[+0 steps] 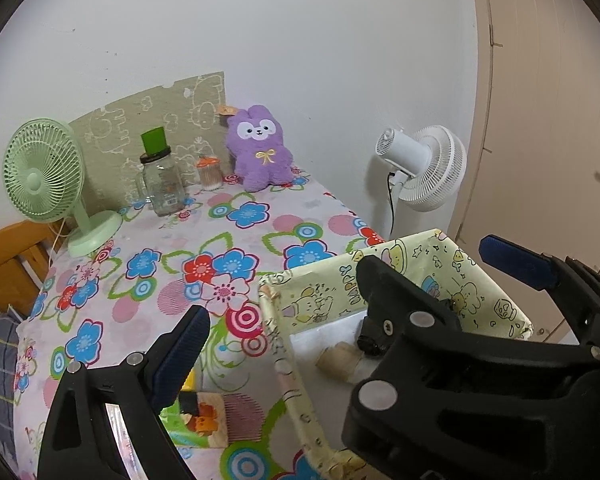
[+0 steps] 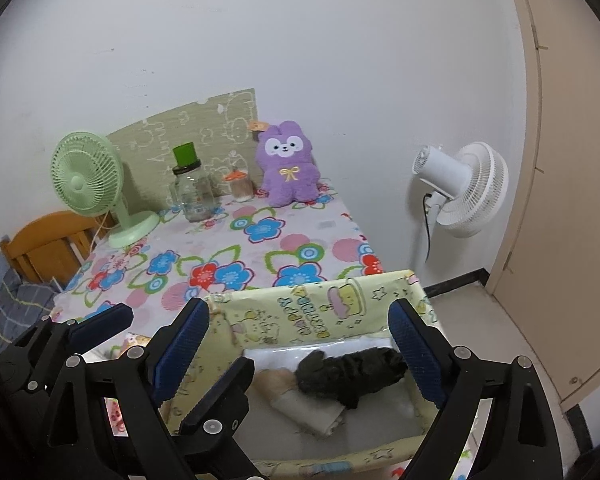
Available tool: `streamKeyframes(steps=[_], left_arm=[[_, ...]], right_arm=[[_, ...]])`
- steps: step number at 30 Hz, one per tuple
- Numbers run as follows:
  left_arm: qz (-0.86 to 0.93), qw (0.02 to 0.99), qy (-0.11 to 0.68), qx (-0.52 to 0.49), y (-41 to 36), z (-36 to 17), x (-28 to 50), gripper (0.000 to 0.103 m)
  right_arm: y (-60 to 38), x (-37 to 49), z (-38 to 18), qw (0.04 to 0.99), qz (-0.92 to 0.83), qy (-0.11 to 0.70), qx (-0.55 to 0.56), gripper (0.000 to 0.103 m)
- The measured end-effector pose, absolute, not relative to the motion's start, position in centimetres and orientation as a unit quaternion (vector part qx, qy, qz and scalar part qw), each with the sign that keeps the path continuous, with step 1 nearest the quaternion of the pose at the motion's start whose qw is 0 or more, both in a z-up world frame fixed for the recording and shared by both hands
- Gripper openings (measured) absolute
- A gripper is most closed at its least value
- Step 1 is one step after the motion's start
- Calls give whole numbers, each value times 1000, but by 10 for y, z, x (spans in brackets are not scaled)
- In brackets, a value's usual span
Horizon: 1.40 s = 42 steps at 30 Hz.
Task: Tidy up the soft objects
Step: 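Open the right tool dropping the black cloth while the left tool releases the towel into the box, then move both tools back toward the green tissue pack and clear straw bag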
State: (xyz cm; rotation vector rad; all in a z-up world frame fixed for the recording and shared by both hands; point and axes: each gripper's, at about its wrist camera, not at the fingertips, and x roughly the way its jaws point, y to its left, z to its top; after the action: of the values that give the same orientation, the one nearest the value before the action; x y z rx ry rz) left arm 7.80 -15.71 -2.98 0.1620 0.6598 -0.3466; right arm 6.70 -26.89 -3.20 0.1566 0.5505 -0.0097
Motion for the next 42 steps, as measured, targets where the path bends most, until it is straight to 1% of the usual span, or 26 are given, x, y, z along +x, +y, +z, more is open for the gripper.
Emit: streamKeyframes(steps=[3, 8, 10, 15, 30, 42], left_arm=[[-160, 932, 314, 80, -149, -28, 73, 96], [-155, 936, 307, 73, -137, -25, 68, 96], [-157, 937, 303, 71, -132, -23, 65, 96], [-146, 942, 294, 69, -118, -21, 58, 96], [-125, 946, 294, 50, -68, -24, 44, 96], [-111, 946, 299, 48, -40, -31, 35, 96]], right_arm=[[-260, 65, -31, 960, 1, 270, 77, 98], [-246, 58, -27, 964, 0, 255, 69, 98], [-240, 55, -25, 965, -1, 255, 64, 102], [-225, 51, -22, 965, -8, 255, 54, 103], [-174, 37, -17, 969, -19, 248, 11, 103], [-144, 34, -26, 964, 32, 262, 24, 103]])
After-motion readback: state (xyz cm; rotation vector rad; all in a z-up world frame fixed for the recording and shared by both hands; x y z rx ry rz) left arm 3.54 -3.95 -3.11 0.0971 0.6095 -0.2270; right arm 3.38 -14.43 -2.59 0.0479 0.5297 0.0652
